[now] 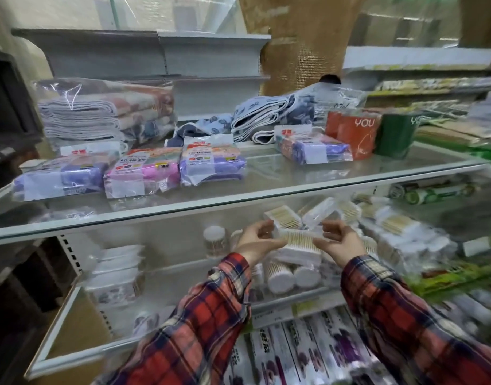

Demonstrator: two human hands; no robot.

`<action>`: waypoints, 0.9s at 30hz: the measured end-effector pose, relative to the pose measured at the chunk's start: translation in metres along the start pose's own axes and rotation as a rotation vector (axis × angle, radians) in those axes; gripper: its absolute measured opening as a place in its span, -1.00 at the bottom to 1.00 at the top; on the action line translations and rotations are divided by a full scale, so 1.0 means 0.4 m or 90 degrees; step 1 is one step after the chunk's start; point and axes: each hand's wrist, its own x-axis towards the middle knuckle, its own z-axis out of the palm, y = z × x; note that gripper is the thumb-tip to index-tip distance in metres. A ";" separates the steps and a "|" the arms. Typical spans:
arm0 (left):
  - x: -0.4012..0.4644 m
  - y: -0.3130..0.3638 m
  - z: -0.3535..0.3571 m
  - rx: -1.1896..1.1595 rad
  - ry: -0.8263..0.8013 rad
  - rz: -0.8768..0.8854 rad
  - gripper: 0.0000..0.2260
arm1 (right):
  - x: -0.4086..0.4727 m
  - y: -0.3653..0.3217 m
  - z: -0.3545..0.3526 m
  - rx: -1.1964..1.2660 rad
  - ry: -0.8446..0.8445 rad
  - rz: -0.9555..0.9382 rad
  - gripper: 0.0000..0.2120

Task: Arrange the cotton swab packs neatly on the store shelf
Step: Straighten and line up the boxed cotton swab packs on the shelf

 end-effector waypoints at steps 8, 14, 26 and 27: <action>0.007 -0.007 0.043 0.076 -0.003 -0.013 -0.37 | -0.019 0.013 0.005 -0.186 -0.046 0.001 -0.48; 0.007 -0.018 0.055 0.109 -0.010 -0.024 -0.40 | -0.030 0.006 0.010 -0.320 -0.064 -0.034 -0.40; 0.002 0.002 0.077 0.162 -0.021 -0.070 -0.48 | -0.039 -0.001 0.025 -0.359 -0.061 0.006 -0.46; 0.001 0.003 0.078 0.163 -0.019 -0.073 -0.50 | -0.039 -0.001 0.026 -0.354 -0.059 0.011 -0.47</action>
